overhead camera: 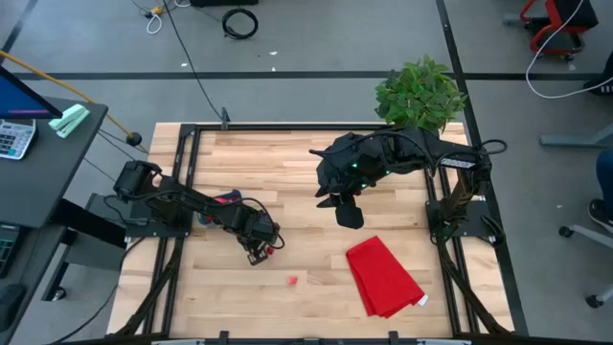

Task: Pick and placing Produce into tupperware
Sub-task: Put the red cherry into the blue bin

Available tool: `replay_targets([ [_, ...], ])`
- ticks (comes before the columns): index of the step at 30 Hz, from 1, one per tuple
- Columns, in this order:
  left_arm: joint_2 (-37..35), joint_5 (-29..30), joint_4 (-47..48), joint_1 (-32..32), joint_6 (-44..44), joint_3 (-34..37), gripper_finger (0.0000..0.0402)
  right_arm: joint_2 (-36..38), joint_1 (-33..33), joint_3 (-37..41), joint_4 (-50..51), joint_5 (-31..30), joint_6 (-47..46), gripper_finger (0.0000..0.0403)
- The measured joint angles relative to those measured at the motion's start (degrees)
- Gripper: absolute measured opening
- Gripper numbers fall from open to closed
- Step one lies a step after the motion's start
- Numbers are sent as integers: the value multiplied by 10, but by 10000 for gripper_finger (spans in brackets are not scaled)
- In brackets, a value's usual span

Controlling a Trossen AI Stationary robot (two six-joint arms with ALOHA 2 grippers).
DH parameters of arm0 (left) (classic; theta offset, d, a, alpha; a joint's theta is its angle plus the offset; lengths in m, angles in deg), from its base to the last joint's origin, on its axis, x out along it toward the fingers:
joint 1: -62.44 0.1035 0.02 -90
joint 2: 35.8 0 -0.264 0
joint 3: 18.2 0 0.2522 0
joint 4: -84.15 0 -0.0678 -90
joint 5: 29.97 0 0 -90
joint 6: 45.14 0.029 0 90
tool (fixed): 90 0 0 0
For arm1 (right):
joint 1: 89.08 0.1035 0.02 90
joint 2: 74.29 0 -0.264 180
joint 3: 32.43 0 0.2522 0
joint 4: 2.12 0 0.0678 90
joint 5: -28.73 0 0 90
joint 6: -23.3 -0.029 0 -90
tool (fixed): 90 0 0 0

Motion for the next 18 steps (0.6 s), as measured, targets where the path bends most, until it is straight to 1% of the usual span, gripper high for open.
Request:
replay_targets([
  [2, 0, -2, 3, 1, 1, -1, 19, 0, 0, 0, 0, 0, 0, 128],
  [4, 0, -9, 3, 6, 1, -1, 44, 0, 0, 0, 0, 0, 0, 128],
  [7, 0, -19, -1, 11, 7, -2, 94, 0, 0, 0, -1, 0, 0, 128],
  [13, 0, -22, -11, 4, 67, -1, 193, 0, 0, 0, -1, 0, 0, 128],
  [16, 0, -21, -13, 1, 85, -1, 224, 0, 0, 0, -1, 0, 0, 128],
  [18, 0, -18, -13, 0, 90, -1, 235, 0, 0, 0, -1, 0, 0, 128],
])
